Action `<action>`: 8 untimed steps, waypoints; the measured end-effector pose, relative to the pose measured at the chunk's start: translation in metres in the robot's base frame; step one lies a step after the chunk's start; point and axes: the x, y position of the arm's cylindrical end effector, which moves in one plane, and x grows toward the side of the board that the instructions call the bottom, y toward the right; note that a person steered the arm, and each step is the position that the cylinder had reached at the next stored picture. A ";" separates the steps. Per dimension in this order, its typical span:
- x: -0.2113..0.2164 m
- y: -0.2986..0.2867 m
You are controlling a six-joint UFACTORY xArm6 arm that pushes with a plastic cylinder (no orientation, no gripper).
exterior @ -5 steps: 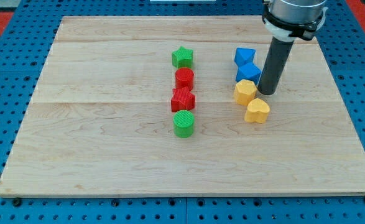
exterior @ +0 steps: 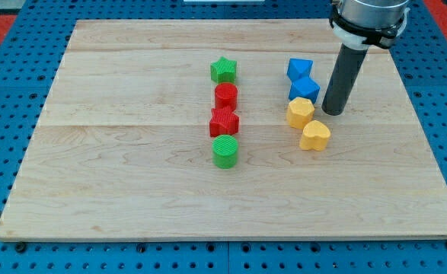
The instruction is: Push the blue cube and blue triangle a bit up
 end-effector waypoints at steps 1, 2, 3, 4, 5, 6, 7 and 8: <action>0.000 0.002; 0.000 0.016; 0.000 0.035; 0.000 0.050; -0.005 0.050; -0.005 0.047; -0.005 0.046; -0.005 0.011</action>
